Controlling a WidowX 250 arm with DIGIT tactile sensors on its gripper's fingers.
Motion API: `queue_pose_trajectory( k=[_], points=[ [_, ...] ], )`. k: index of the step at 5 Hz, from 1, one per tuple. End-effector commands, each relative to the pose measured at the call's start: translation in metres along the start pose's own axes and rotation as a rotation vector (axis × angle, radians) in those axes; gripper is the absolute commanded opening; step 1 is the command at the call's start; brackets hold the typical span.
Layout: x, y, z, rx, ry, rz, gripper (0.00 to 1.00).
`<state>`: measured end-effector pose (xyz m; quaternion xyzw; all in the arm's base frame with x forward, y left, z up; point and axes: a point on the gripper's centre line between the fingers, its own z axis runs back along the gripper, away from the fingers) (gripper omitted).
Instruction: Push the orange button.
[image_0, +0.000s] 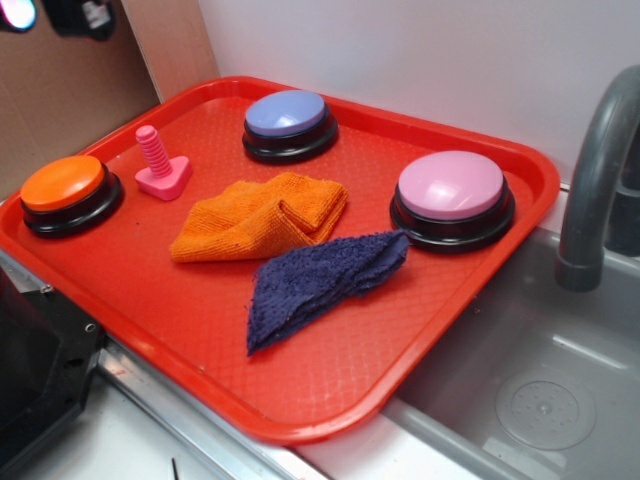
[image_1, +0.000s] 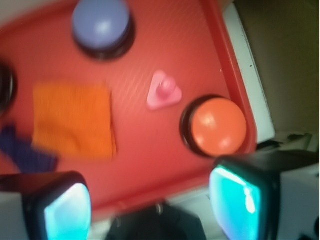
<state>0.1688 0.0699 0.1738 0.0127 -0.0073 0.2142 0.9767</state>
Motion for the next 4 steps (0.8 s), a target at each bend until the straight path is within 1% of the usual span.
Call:
queue_pose_trajectory(
  k=[1,2,3,4],
  points=[
    [-0.001,0.057,-0.026,-0.022,-0.113,0.487,1.00],
    [-0.003,0.074,-0.048,-0.035,-0.145,0.624,1.00],
    [0.004,0.088,-0.080,-0.093,-0.171,0.722,1.00],
    [0.008,0.086,-0.097,-0.078,-0.162,0.736,1.00]
  ],
)
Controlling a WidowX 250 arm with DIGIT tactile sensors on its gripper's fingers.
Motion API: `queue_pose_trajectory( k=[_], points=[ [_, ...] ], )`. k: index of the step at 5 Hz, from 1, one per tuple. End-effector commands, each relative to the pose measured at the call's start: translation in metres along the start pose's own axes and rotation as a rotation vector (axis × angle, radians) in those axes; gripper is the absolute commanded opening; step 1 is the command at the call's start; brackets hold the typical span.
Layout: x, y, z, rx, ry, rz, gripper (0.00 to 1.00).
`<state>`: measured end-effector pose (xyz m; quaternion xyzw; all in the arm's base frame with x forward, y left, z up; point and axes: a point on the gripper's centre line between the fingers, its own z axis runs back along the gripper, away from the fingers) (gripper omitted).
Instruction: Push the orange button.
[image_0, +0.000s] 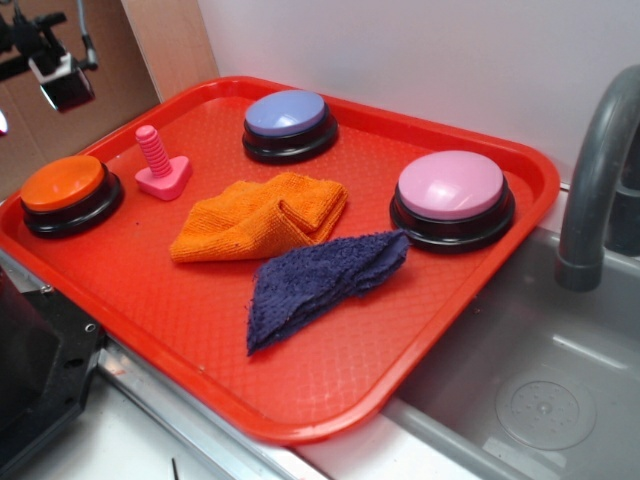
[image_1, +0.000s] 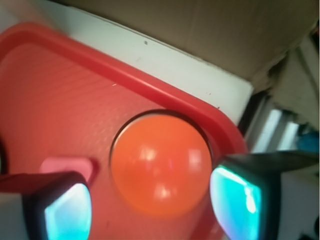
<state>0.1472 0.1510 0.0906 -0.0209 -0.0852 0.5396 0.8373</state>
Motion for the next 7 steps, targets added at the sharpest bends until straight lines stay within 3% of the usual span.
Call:
queue_pose_trajectory(
  k=[1,2,3,5,6,7],
  points=[
    [-0.006,0.005,-0.025,0.064,-0.012,-0.006,1.00],
    [-0.009,0.004,-0.028,0.122,-0.008,-0.003,1.00],
    [-0.014,0.003,-0.038,0.220,0.000,0.062,1.00],
    [-0.015,0.001,-0.046,0.249,0.011,0.052,1.00],
    [-0.016,-0.001,-0.038,0.228,0.015,0.037,1.00],
    [-0.018,-0.003,-0.030,0.200,0.071,-0.016,1.00]
  ],
)
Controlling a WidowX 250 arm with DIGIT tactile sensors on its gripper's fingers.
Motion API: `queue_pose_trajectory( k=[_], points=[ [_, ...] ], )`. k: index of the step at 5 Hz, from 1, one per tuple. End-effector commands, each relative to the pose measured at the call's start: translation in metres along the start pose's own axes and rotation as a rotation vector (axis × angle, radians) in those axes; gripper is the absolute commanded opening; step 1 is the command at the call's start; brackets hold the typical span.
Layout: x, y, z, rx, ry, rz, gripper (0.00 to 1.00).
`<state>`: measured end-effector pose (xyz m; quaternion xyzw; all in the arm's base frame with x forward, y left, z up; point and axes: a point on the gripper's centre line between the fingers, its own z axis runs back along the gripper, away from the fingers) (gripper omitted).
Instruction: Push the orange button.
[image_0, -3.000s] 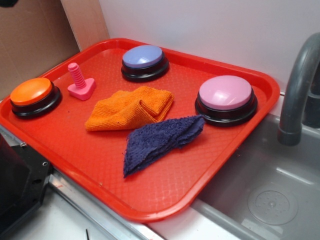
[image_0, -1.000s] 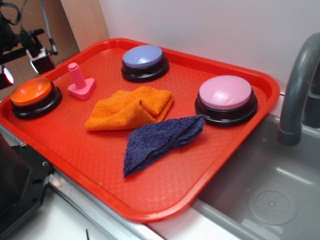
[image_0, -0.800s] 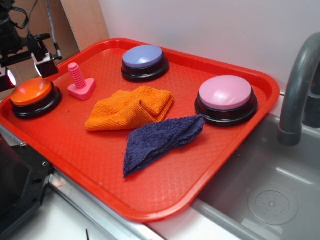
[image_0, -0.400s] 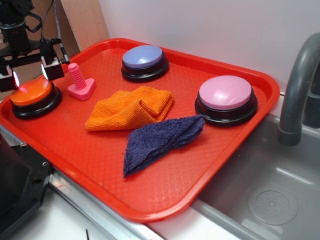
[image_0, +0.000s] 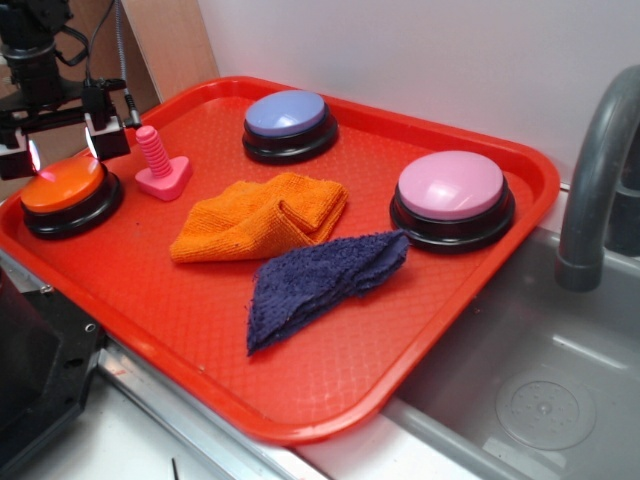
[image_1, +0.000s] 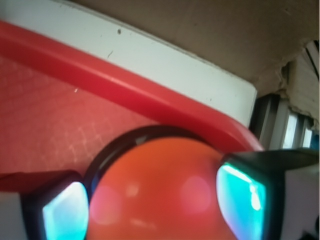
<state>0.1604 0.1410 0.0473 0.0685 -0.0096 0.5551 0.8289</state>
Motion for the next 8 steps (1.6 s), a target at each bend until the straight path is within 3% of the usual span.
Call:
queue_pose_trajectory(
  k=[1,5,8],
  points=[
    [-0.011,0.015,0.027,-0.036,0.027,-0.064,1.00],
    [-0.020,0.018,0.078,-0.043,-0.035,-0.143,1.00],
    [-0.029,0.022,0.106,-0.128,-0.073,-0.226,1.00]
  ],
)
